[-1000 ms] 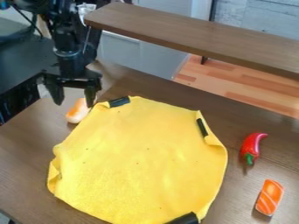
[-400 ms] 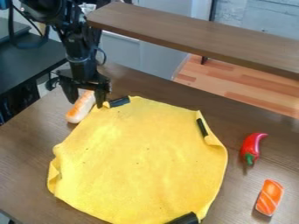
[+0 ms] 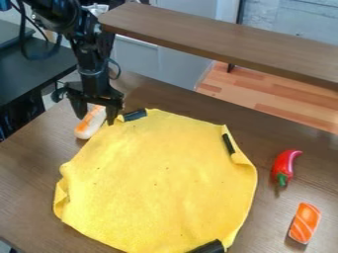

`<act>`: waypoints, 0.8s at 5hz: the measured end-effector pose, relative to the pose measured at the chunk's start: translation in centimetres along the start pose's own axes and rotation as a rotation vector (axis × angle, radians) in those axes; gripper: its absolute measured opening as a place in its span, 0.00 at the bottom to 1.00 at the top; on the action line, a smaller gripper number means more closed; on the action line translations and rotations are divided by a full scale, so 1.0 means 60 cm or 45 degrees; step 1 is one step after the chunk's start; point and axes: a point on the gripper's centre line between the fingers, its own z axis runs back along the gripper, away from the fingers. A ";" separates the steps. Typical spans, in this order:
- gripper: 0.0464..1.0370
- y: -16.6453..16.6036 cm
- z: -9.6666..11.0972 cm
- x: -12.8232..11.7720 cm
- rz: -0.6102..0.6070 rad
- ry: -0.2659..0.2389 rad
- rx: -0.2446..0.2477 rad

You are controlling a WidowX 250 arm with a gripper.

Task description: Put the object into the cloth

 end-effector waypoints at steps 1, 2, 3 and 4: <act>0.96 0.007 0.000 0.004 -0.004 -0.020 0.035; 0.96 0.024 -0.002 0.005 0.023 -0.028 0.038; 0.96 0.047 -0.015 0.006 0.026 0.002 0.008; 0.96 0.052 -0.023 0.014 0.027 0.004 0.008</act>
